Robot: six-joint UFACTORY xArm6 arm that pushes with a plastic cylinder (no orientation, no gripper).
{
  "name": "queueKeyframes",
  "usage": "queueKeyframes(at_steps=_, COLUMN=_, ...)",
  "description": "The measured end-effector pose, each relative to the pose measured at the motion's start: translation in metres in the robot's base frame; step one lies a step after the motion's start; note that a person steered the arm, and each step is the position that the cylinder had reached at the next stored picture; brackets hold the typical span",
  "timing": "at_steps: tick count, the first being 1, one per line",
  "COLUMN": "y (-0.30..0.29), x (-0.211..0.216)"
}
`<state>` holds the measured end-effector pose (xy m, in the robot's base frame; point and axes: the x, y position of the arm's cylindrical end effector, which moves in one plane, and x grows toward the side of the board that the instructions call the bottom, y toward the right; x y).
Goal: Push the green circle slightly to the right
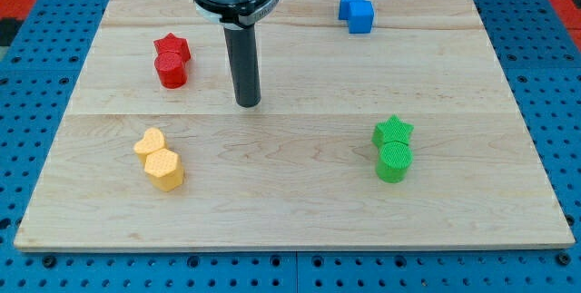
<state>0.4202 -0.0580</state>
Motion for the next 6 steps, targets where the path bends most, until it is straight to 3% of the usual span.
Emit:
queueKeyframes(at_steps=1, y=0.009, x=0.012)
queueKeyframes(at_steps=2, y=0.024, x=0.052)
queueKeyframes(at_steps=6, y=0.147, x=0.095)
